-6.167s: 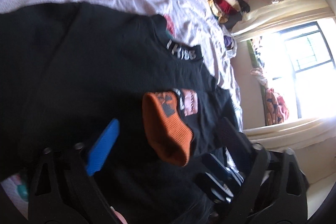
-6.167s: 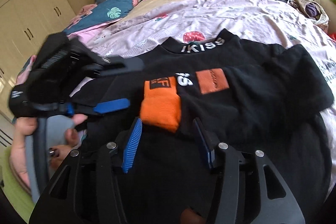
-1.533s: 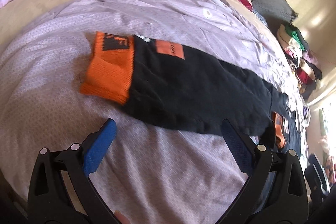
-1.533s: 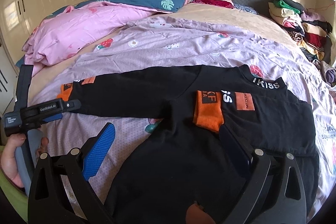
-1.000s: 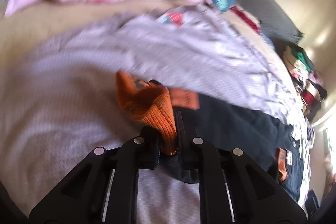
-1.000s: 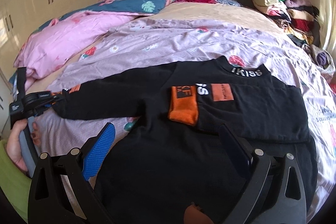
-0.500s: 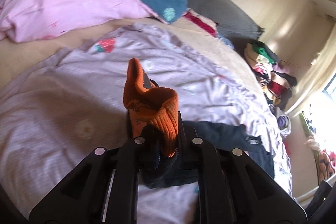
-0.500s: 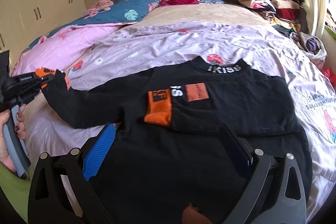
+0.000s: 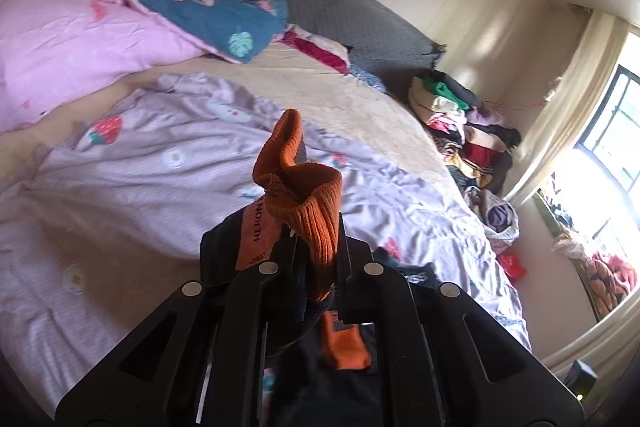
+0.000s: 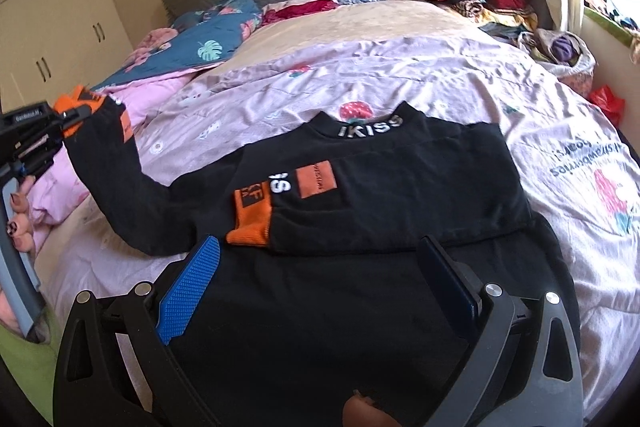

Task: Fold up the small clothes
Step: 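Lift the held sleeve and fold it across the shirt body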

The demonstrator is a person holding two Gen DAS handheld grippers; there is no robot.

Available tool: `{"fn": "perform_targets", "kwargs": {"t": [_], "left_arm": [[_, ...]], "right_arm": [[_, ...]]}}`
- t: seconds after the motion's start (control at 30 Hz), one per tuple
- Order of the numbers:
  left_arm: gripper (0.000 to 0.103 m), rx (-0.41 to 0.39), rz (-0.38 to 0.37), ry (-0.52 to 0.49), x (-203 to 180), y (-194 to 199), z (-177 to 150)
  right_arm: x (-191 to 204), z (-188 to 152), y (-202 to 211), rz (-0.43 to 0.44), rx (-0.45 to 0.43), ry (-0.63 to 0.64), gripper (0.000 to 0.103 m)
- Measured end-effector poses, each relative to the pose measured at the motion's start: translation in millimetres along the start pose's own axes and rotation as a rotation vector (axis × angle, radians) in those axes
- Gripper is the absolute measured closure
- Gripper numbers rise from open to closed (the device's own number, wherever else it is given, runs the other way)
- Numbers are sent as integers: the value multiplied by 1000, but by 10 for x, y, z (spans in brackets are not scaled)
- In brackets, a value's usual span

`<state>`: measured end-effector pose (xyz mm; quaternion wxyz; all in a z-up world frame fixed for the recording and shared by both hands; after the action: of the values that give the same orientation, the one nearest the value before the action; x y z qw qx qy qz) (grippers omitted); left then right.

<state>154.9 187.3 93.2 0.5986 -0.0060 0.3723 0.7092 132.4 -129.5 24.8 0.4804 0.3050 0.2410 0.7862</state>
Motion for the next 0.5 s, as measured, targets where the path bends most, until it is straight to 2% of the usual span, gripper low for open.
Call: {"fn": "perform_targets", "kwargs": {"t": [0.5], "left_arm": [[100,19,-126,-91,-871,-138,-120]], "right_arm": [[-710,13,203,-33,-37,-169,5]]}}
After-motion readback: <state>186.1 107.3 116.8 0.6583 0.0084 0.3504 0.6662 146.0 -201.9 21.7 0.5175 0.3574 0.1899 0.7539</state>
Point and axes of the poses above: each gripper's, at about its wrist camera, not at the fingertips, and y roughly against the way its jaws point, x to its left, z to its top, the point moved 4 cm from there along -y, roughly the way its jaws point, and after that the axes turned 3 degrees about z, right-handed, at the moved point
